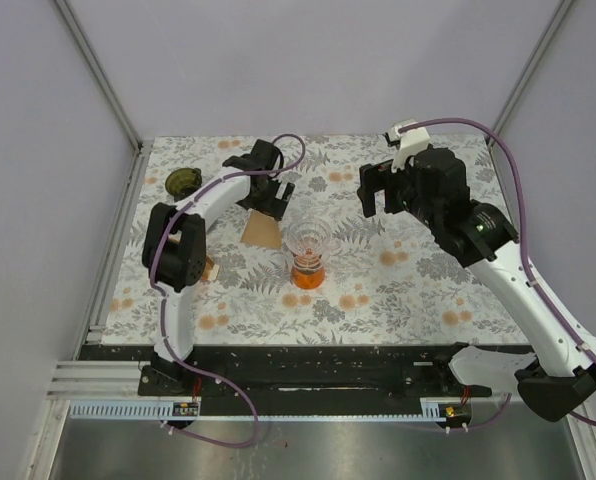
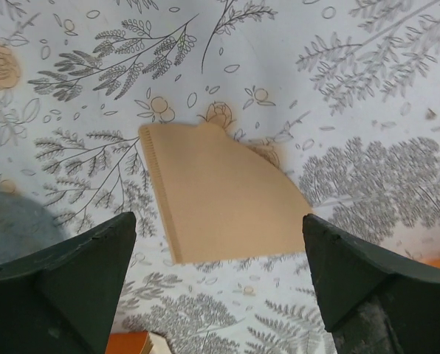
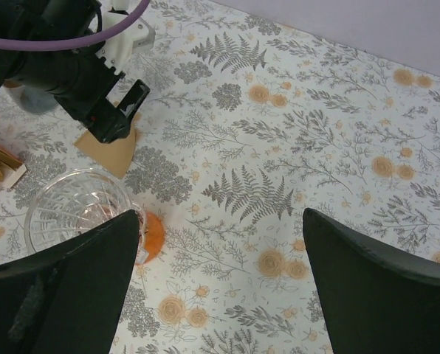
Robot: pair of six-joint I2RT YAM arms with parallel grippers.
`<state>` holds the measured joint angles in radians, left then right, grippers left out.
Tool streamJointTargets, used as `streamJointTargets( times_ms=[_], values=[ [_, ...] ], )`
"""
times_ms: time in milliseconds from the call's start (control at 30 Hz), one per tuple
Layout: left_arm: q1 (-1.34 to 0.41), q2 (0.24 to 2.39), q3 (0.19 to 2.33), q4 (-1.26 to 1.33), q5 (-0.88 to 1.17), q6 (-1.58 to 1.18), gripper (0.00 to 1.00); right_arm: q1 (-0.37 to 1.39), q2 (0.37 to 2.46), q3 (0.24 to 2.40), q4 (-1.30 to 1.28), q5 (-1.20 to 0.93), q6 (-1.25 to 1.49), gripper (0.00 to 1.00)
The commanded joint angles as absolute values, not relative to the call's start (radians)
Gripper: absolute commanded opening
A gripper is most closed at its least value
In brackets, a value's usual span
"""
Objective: Place the coffee filter in the dripper
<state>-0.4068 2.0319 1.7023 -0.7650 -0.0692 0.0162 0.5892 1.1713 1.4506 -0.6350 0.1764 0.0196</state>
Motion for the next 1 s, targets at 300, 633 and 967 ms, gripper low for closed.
streamJointTargets(
  times_ms=[300, 633, 967],
  values=[
    [-0.385, 2.23, 1.819, -0.819, -0.069, -0.115, 0.99, 0.578, 1.169, 1.419, -0.644, 0.133, -0.038, 0.99],
    [-0.348, 2.261, 1.775, -0.832, 0.012, -0.153, 0.99, 0.578, 1.151, 1.402, -0.64, 0.132, -0.038, 0.99],
    [-0.364, 2.315, 1.707, -0.828, 0.11, -0.101, 0.89, 0.578, 1.141, 1.393, -0.632, 0.13, -0.043, 0.99]
  ],
)
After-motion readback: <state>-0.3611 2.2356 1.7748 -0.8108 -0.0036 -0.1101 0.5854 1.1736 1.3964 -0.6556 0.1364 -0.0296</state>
